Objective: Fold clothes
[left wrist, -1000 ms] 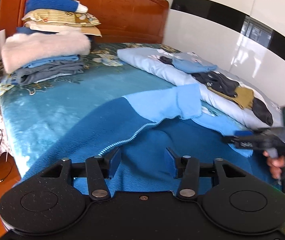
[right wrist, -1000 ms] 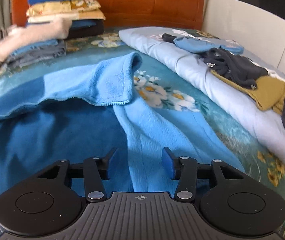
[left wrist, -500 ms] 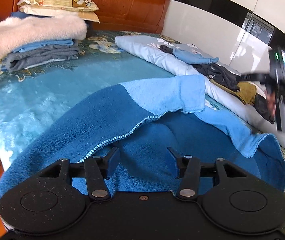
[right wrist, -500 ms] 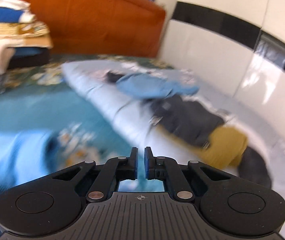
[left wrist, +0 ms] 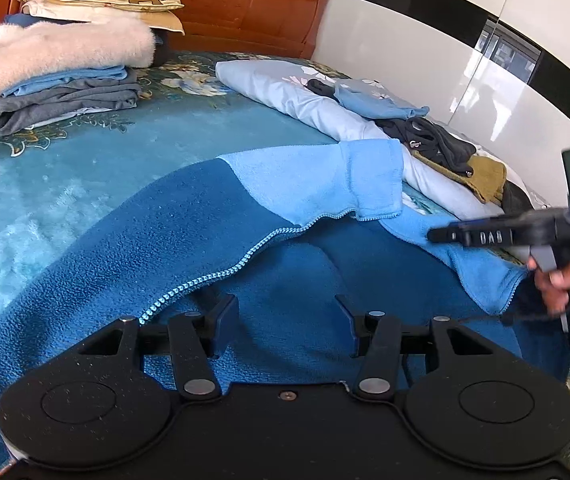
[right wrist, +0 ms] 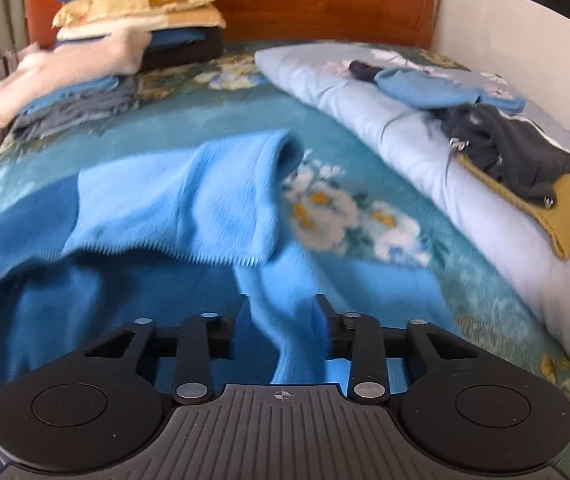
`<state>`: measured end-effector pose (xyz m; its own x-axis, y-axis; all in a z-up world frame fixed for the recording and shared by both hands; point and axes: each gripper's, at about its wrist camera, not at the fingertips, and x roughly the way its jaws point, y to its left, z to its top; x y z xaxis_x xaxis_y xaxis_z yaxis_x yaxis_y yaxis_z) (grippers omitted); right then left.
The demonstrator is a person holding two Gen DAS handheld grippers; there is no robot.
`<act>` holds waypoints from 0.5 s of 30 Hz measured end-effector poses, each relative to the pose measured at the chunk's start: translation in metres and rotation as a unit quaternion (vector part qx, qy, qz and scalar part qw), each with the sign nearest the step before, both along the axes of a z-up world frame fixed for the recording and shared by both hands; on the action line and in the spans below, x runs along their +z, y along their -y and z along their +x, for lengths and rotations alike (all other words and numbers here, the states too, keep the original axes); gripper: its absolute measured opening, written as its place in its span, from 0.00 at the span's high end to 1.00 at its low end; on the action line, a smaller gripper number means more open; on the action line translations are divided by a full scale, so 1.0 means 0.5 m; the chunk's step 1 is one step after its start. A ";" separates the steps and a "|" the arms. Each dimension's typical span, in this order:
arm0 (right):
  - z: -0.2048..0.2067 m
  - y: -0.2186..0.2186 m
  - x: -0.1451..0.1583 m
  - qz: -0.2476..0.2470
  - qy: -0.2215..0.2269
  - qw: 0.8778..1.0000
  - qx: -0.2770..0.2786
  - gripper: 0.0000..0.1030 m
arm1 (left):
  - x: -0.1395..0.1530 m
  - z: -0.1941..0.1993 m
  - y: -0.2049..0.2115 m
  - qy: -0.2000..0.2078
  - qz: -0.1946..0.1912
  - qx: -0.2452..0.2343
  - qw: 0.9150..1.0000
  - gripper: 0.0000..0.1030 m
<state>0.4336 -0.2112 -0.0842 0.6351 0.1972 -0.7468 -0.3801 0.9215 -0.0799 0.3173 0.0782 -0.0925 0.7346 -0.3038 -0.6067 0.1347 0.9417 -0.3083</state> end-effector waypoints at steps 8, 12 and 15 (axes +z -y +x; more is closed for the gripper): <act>-0.014 0.013 -0.033 -0.021 -0.020 0.999 -0.013 0.67 | 0.008 0.004 0.031 -0.002 0.006 -0.013 1.000 0.51; -0.018 0.012 -0.048 -0.031 -0.021 0.999 -0.017 0.78 | 0.005 0.022 0.050 -0.011 0.010 -0.020 1.000 0.51; -0.006 0.017 -0.039 -0.034 -0.022 0.999 -0.024 0.89 | 0.000 0.059 0.062 -0.023 -0.018 -0.034 0.999 0.49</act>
